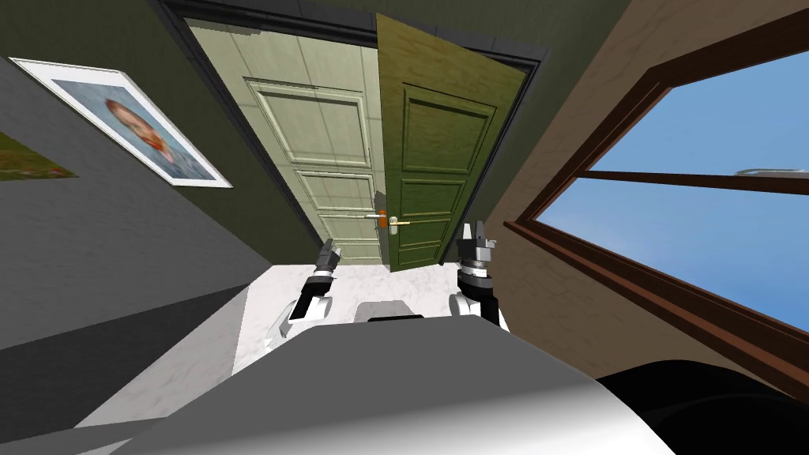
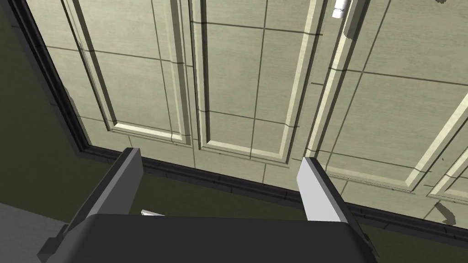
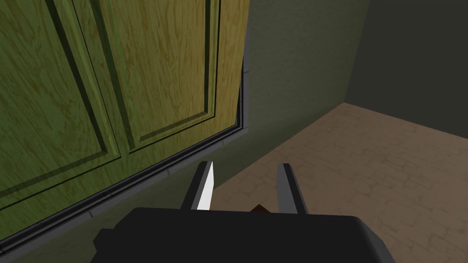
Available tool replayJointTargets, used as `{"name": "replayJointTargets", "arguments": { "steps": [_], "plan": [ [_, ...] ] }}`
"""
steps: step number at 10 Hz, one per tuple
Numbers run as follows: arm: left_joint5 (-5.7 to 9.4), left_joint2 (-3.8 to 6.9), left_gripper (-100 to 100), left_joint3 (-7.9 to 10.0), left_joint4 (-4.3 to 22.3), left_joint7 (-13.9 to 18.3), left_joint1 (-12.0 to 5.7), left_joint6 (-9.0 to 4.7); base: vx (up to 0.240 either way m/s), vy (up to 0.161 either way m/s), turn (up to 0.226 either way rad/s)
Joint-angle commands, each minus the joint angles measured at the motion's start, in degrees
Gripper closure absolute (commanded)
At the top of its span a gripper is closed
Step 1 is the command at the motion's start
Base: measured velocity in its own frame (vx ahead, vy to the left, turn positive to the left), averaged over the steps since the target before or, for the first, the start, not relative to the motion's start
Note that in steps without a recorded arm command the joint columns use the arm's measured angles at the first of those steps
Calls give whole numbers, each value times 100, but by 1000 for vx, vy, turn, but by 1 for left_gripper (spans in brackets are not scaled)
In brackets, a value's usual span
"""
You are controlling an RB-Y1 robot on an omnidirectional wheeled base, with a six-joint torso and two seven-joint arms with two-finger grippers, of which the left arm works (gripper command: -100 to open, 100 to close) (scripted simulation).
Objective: Pull the door open
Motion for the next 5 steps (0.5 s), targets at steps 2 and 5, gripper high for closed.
{"name": "replayJointTargets", "arguments": {
  "steps": [2, 5],
  "plan": [
    [42, 106, -100, 42, 335, 60, -152, 35, 100, -35, -62],
    [100, 254, -100, 94, 794, 142, -348, 86, 121, -32, -75]
  ]
}}
